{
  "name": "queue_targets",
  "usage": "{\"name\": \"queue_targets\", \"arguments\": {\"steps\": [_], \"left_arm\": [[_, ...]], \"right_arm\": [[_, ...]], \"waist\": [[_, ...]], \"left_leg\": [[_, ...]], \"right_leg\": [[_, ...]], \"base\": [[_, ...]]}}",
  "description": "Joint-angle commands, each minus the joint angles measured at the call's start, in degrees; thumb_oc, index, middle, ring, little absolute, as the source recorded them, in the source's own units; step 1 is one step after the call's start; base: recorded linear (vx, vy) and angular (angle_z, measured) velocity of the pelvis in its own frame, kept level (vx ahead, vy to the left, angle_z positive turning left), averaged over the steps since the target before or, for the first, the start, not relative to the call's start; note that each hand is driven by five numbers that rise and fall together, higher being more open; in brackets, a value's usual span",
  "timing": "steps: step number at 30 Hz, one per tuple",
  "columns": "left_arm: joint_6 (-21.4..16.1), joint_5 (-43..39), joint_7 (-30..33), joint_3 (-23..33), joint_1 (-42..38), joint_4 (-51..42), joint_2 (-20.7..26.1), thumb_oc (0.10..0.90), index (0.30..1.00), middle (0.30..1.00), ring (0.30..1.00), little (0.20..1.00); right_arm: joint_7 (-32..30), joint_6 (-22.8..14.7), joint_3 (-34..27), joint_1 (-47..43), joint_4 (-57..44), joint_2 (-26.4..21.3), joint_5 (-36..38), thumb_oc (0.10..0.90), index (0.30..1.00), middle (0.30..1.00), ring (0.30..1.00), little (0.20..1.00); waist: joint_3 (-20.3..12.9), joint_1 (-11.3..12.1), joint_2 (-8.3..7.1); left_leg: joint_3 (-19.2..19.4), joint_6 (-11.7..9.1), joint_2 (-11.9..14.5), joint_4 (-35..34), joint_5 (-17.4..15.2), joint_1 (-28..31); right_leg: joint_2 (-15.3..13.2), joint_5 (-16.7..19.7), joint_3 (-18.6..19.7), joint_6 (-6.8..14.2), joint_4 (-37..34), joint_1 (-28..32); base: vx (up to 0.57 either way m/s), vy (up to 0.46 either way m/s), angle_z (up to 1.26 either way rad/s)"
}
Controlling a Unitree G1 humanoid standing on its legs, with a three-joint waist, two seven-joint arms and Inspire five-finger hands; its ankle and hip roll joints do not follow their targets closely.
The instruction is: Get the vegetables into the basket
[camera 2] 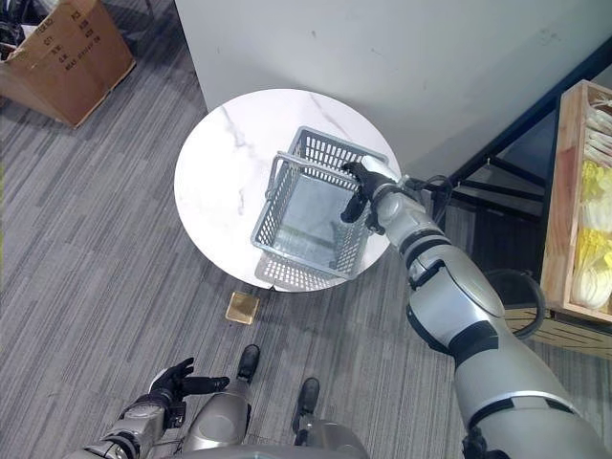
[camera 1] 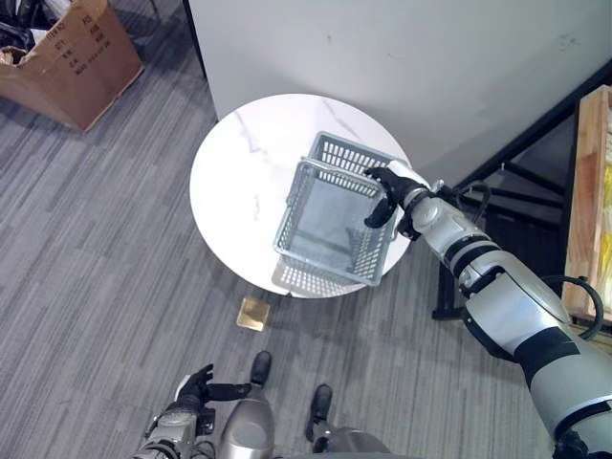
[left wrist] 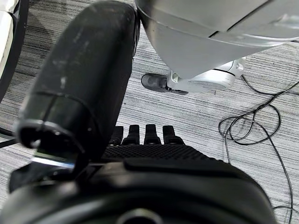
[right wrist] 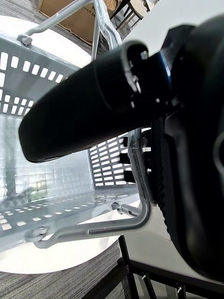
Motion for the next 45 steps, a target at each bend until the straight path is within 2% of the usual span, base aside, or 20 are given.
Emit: {"name": "queue_targets", "arguments": {"steps": [1,11,15,18,19,21,22,24,25,33,41,45], "left_arm": [[2.3,2.5,-0.2,-3.0,3.1,4.7,0.2,0.900,1.000,1.000,1.000,1.000],[2.5,3.8,-0.7,-2.3,2.7,4.5,0.5,0.900,1.000,1.000,1.000,1.000],[2.9,5.1,-1.4,-1.6,3.2,4.5,0.4,0.900,1.000,1.000,1.000,1.000],[3.6,6.5,-2.2,-0.6,3.8,4.8,0.2,0.900,1.000,1.000,1.000,1.000],[4.1,7.3,-2.8,0.3,4.3,5.2,0.1,0.900,1.000,1.000,1.000,1.000],[4.2,7.8,-3.0,0.7,4.5,5.5,0.0,0.900,1.000,1.000,1.000,1.000],[4.5,8.5,-3.5,1.7,4.9,6.0,0.0,0.900,1.000,1.000,1.000,1.000],[4.8,9.0,-4.0,2.4,5.4,6.5,-0.2,0.900,1.000,1.000,1.000,1.000],[5.0,9.6,-4.3,3.1,5.8,6.9,-0.3,0.900,1.000,1.000,1.000,1.000],[5.8,12.5,-5.5,4.4,7.3,7.0,-1.7,0.900,1.000,1.000,1.000,1.000],[5.9,14.7,-6.7,2.7,7.2,6.0,-2.4,0.900,1.000,1.000,1.000,1.000],[5.8,14.7,-7.0,1.8,6.9,5.7,-2.6,0.900,1.000,1.000,1.000,1.000]], "right_arm": [[-2.4,-1.3,-0.9,-7.4,0.3,-0.8,0.1,0.400,0.300,0.300,0.300,0.300],[-1.0,-1.0,-1.5,-3.8,-4.6,-1.8,1.2,0.400,0.300,0.300,0.300,0.300],[0.4,-0.9,-2.3,-0.3,-10.2,-4.1,2.3,0.400,0.300,0.300,0.300,0.300],[2.1,-0.6,-2.2,2.7,-16.9,-7.2,1.5,0.400,0.300,0.300,0.300,0.300],[3.4,-0.3,-2.8,5.1,-21.9,-9.8,1.6,0.400,0.300,0.300,0.300,0.300],[4.0,-0.3,-3.2,6.5,-23.8,-10.8,1.8,0.400,0.300,0.300,0.300,0.300],[5.8,-0.3,-3.7,9.1,-27.3,-13.6,2.2,0.400,0.300,0.300,0.300,0.300],[6.6,-0.1,-4.3,11.2,-29.6,-15.9,1.9,0.400,0.300,0.300,0.300,0.300],[7.5,-0.1,-5.4,14.0,-32.3,-18.5,1.7,0.400,0.300,0.300,0.300,0.300],[9.6,-0.3,-14.9,29.2,-40.2,-27.1,0.6,0.400,0.300,0.300,0.300,0.300],[9.8,-0.3,-20.6,38.6,-37.0,-31.5,-3.4,0.400,0.300,0.300,0.300,0.300],[8.6,0.0,-22.3,41.4,-29.0,-30.2,-4.3,0.400,0.300,0.300,0.300,0.300]], "waist": [[0.8,0.7,-2.11],[-0.4,0.1,-2.12],[-2.0,-0.7,-1.75],[-3.4,-2.0,-1.48],[-4.4,-3.1,-1.13],[-4.9,-3.6,-0.90],[-6.0,-4.8,-0.38],[-6.9,-5.7,0.19],[-7.9,-6.8,0.80],[-10.7,-10.3,3.23],[-11.4,-12.5,4.67],[-11.3,-13.1,5.07]], "left_leg": [[-1.1,3.1,-2.3,0.1,-6.3,2.8],[-0.7,3.1,-2.4,0.1,-6.8,4.4],[0.0,3.4,-2.5,0.1,-7.5,6.4],[1.1,3.5,-2.4,0.1,-8.1,8.2],[1.9,3.6,-2.3,0.1,-8.5,9.6],[2.1,3.6,-2.3,0.1,-8.6,10.1],[2.7,3.5,-2.2,0.1,-8.8,11.1],[3.1,3.5,-2.2,0.1,-8.9,11.8],[3.6,3.5,-2.1,0.1,-8.9,12.4],[5.7,3.5,-1.9,0.1,-9.3,14.9],[7.2,3.2,-1.4,0.1,-9.3,15.8],[7.5,3.1,-1.2,0.1,-9.2,16.2]], "right_leg": [[-0.3,0.4,1.3,1.9,0.0,1.0],[-0.6,0.5,1.2,2.0,0.0,2.5],[-0.6,0.5,1.9,2.0,0.0,3.9],[-0.7,0.4,2.8,2.0,0.0,5.2],[-0.8,0.5,3.4,2.0,0.0,6.1],[-0.8,0.4,3.7,2.0,0.1,6.4],[-0.8,0.0,3.9,1.9,0.7,6.9],[-0.8,-0.1,4.3,2.0,1.0,7.3],[-0.7,-0.2,4.7,1.9,1.4,7.5],[-0.3,-0.7,6.7,1.8,2.6,8.2],[0.3,-0.9,7.9,1.7,2.9,8.3],[0.5,-1.1,8.3,1.5,3.1,8.3]], "base": [[0.00,0.000,0.00],[-0.01,0.002,0.01],[-0.02,0.005,-0.01],[-0.02,0.006,-0.11],[-0.03,0.004,-0.15],[-0.05,-0.008,-0.17],[-0.10,-0.024,-0.14],[-0.12,-0.030,-0.18],[-0.13,-0.039,-0.28],[-0.08,-0.048,-0.23],[-0.05,-0.054,-0.14],[-0.04,-0.048,-0.06]]}}
